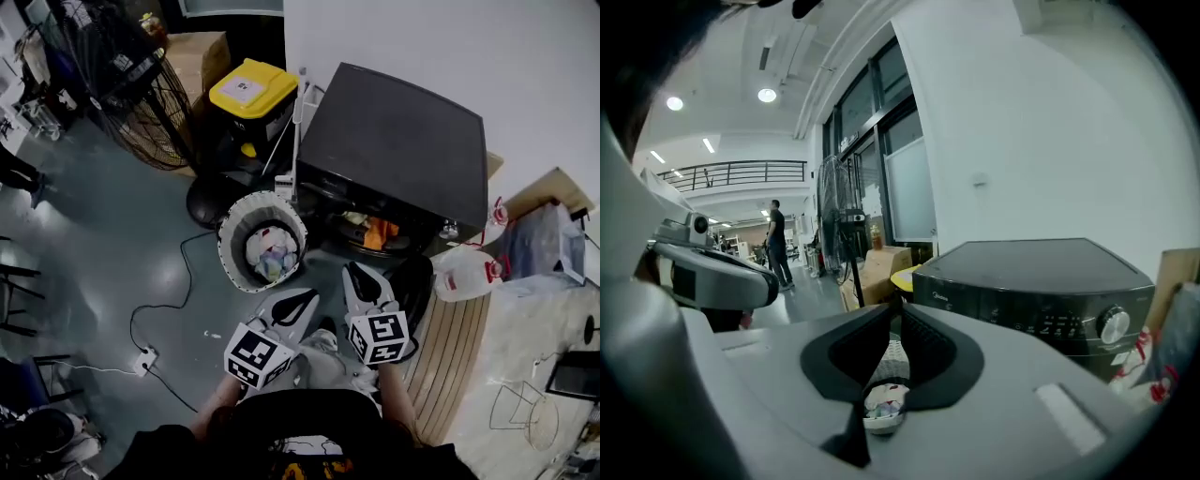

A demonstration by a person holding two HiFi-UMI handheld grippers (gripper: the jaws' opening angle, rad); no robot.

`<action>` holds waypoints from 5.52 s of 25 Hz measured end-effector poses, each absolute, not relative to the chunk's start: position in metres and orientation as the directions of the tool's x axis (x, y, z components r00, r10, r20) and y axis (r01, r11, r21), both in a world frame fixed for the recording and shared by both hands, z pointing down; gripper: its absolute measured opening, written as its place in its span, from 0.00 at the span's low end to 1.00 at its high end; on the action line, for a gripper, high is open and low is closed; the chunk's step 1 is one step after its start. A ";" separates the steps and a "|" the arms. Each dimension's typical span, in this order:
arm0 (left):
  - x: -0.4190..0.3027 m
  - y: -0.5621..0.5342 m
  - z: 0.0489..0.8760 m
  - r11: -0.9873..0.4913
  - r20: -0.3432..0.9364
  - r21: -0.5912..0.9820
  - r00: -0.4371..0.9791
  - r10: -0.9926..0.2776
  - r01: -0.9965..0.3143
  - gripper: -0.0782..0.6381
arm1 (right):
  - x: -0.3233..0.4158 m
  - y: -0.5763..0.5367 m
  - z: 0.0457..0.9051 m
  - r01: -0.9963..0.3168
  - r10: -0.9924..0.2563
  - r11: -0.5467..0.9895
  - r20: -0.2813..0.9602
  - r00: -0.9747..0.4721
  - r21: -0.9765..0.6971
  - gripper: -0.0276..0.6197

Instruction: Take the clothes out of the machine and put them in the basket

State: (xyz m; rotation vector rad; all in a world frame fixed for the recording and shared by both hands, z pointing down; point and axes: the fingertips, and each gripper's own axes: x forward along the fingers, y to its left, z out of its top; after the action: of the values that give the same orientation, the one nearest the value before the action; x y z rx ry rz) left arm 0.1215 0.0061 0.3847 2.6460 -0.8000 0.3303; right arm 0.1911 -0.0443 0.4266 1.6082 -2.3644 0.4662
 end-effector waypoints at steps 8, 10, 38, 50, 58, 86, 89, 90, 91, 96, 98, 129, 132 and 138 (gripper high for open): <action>0.163 -0.045 0.417 -0.740 0.321 0.252 0.775 -0.545 -0.624 0.11 | 0.234 -0.107 0.494 -0.944 -0.853 0.305 0.405 -0.331 -0.128 0.15; 0.170 -0.053 0.428 -0.736 0.319 0.268 0.778 -0.541 -0.622 0.11 | 0.243 -0.115 0.515 -0.951 -0.854 0.277 0.418 -0.310 -0.139 0.15; 0.203 -0.119 0.708 -0.833 0.271 0.249 0.861 -0.431 -0.495 0.16 | 0.325 -0.274 0.843 -0.981 -0.857 0.094 0.488 -0.166 -0.169 0.31; 0.217 -0.134 0.781 -0.858 0.268 0.216 0.874 -0.406 -0.466 0.18 | 0.361 -0.337 0.957 -0.975 -0.733 0.219 0.665 -0.139 0.037 0.59; 0.204 -0.148 0.802 -0.835 0.262 0.215 0.854 -0.450 -0.506 0.18 | 0.379 -0.349 0.990 -0.961 -0.647 0.225 0.762 -0.023 0.161 0.38; 0.186 -0.089 0.606 -0.814 0.348 0.249 0.833 -0.431 -0.525 0.18 | 0.310 -0.190 0.747 -0.980 -0.789 0.193 0.587 -0.182 -0.044 0.10; 0.181 -0.082 0.581 -0.806 0.355 0.254 0.827 -0.436 -0.535 0.18 | 0.303 -0.172 0.711 -0.977 -0.794 0.201 0.571 -0.209 -0.078 0.10; 0.179 -0.081 0.572 -0.802 0.356 0.254 0.823 -0.442 -0.541 0.18 | 0.300 -0.167 0.699 -0.975 -0.796 0.203 0.565 -0.218 -0.090 0.10; 0.177 -0.080 0.562 -0.797 0.356 0.256 0.820 -0.449 -0.547 0.18 | 0.298 -0.161 0.686 -0.973 -0.796 0.205 0.561 -0.227 -0.103 0.10; 0.165 -0.064 0.511 -0.787 0.354 0.256 0.812 -0.464 -0.561 0.18 | 0.287 -0.131 0.625 -0.961 -0.791 0.243 0.546 -0.276 -0.133 0.10; 0.156 -0.060 0.492 -0.785 0.357 0.241 0.804 -0.476 -0.571 0.18 | 0.280 -0.124 0.600 -0.956 -0.795 0.254 0.531 -0.294 -0.148 0.10; -0.031 -0.030 0.375 -0.568 0.294 0.197 0.601 -0.743 -0.799 0.18 | 0.072 -0.097 0.315 -0.777 -0.756 0.615 0.179 -0.629 -0.132 0.10; -0.050 -0.026 0.374 -0.539 0.296 0.195 0.574 -0.764 -0.819 0.18 | 0.050 -0.106 0.304 -0.762 -0.746 0.634 0.155 -0.647 -0.129 0.10; -0.088 -0.011 0.376 -0.482 0.302 0.194 0.519 -0.800 -0.855 0.18 | 0.002 -0.124 0.289 -0.721 -0.710 0.683 0.127 -0.692 -0.112 0.10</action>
State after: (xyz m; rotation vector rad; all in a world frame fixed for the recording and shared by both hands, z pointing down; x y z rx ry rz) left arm -0.0880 -0.0111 0.3757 2.4450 -1.3783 0.2433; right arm 0.0020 -0.1239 0.2890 1.1989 -2.8149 0.2353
